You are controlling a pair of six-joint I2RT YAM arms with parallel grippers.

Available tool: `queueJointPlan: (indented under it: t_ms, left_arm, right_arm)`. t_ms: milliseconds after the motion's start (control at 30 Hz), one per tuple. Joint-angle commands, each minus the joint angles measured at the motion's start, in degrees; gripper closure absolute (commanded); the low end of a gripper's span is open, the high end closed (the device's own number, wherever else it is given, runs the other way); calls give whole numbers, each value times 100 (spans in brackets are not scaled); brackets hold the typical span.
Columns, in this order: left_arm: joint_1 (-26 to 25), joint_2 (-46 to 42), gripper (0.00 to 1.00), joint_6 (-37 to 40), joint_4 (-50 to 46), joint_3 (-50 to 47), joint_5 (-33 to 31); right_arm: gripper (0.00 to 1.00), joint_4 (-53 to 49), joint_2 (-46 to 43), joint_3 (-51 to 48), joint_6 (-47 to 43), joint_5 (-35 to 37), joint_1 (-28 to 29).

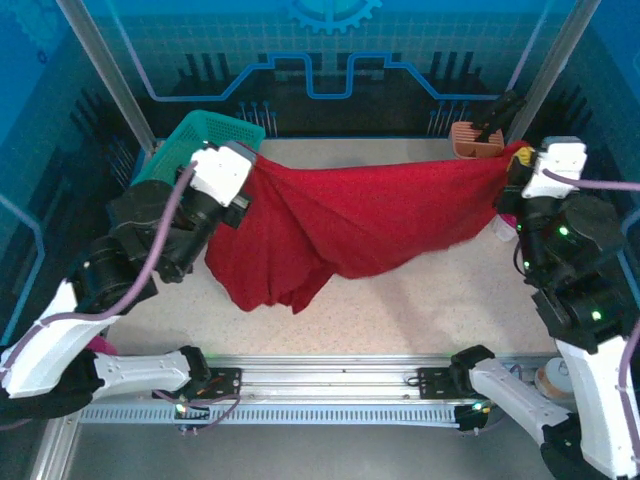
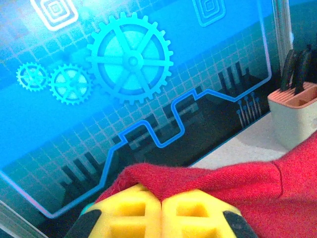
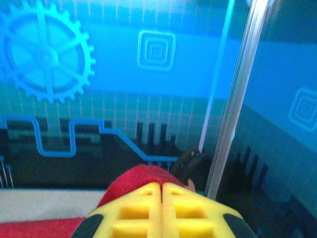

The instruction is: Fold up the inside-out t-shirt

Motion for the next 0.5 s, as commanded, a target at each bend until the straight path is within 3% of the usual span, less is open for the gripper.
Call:
queueJointPlan:
  t_ms: [0,167,233,333,467]
  left_arm:
    - [343,94,100,1032,1260,-202,-1]
    - [1912,396,100,73,629,-16,1401]
    - [2309,708,100,-127,306,100,1823]
    - [2701,1136,100,-55,250,223,1914]
    - [3017,1082,100,101,921,-223,1983]
  right_arm:
    - [100,292,607,-51,71,159,-129]
    - [100,496,1745,426,772,-871,-799]
    - [100,623,2153,679,867,-1097,-848]
    - [100,1076,2464,863,814,-1468,-850]
    - [100,1339,2386,875,757,-1907,-967]
